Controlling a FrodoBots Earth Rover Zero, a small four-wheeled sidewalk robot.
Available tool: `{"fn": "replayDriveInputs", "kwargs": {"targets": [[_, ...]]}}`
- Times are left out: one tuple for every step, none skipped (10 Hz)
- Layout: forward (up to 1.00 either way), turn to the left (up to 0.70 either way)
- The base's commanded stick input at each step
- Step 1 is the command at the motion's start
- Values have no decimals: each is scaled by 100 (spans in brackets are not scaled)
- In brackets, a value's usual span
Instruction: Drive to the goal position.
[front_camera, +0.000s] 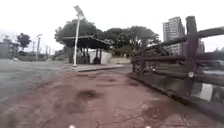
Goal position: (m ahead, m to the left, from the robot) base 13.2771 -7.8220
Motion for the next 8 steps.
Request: {"fn": "replayDriveInputs", "kwargs": {"targets": [[100,43],[100,43],[100,4],[100,3],[100,3],[100,3],[100,3],[100,3]]}}
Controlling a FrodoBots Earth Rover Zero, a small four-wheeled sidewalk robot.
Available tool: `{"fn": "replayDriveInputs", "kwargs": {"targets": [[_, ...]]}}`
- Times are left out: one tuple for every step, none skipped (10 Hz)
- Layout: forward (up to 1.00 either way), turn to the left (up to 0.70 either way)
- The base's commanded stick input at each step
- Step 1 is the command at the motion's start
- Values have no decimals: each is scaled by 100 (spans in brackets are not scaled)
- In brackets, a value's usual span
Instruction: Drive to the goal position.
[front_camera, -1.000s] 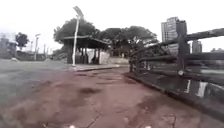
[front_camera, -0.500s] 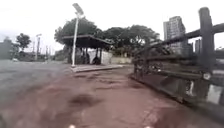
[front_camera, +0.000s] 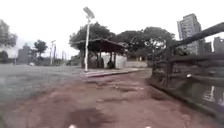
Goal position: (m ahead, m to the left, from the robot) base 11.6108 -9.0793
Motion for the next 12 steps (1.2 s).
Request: {"fn": "replayDriveInputs", "kwargs": {"targets": [[100,3],[100,3],[100,3],[100,3],[100,3],[100,3],[100,3],[100,3],[100,-15],[100,-28],[100,-37],[100,-20]]}}
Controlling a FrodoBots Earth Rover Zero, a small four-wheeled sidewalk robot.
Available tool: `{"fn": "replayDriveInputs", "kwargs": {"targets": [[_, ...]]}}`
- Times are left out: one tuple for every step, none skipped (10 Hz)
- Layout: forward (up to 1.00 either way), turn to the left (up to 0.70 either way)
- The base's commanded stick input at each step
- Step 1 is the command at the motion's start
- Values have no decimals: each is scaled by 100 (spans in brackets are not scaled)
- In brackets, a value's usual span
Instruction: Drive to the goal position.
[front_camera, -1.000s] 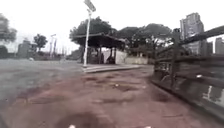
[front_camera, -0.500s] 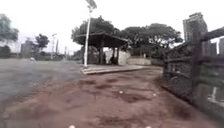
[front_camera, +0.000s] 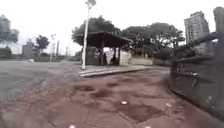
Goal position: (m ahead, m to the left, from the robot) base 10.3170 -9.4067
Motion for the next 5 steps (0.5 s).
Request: {"fn": "replayDriveInputs", "kwargs": {"targets": [[100,3],[100,-36],[100,-34],[100,-1],[100,-37]]}}
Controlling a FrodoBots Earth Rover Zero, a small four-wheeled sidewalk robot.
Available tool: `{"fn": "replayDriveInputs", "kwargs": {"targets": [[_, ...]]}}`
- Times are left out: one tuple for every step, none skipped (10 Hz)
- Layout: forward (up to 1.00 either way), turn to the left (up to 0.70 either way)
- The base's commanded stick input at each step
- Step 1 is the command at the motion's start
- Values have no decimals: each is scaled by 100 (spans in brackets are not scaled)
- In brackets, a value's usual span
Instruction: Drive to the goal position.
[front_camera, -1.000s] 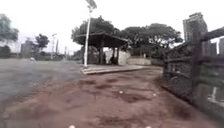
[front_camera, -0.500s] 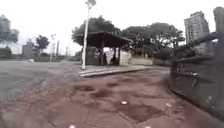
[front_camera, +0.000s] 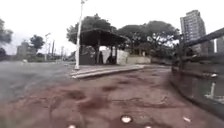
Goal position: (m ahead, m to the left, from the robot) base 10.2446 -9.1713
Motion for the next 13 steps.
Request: {"fn": "replayDriveInputs", "kwargs": {"targets": [[100,-37],[100,-27],[100,3],[100,3],[100,3],[100,-1],[100,-37],[100,-37],[100,-37],[100,-8],[100,3],[100,3],[100,3]]}}
